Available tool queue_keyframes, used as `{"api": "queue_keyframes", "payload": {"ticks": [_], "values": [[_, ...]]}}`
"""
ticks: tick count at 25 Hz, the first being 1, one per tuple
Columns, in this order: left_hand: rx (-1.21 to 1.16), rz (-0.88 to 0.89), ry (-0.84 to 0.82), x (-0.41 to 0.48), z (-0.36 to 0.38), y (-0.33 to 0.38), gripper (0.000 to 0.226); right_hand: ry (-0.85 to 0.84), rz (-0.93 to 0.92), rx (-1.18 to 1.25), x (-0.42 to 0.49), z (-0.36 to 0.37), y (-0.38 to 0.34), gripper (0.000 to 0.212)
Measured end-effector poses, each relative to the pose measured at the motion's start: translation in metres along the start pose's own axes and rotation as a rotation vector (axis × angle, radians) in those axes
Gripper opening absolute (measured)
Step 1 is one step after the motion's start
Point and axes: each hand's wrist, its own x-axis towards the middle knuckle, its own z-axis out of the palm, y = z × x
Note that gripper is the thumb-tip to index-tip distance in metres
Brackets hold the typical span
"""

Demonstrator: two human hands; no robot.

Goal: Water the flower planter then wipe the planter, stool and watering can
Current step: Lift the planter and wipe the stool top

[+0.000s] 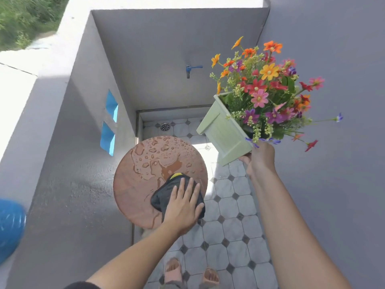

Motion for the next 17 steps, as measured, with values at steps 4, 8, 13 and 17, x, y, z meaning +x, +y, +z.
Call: {"api": "queue_keyframes", "payload": {"ticks": [4,8,13,17], "values": [[0.033,0.067,0.153,0.055,-0.01,0.006,0.06,0.066,0.05,0.086,0.018,0.005,0.015,0.018],[-0.002,0.024,0.202,0.109,-0.031,-0.021,0.056,0.083,0.079,0.157,0.029,0.003,0.026,0.016],[-0.086,-0.191,0.313,0.122,-0.038,-0.06,0.059,0.067,0.075,0.089,0.022,-0.002,0.031,0.025],[-0.168,-0.447,0.375,0.109,-0.043,-0.099,0.061,0.024,0.072,0.21,0.024,-0.001,0.024,0.022]]}}
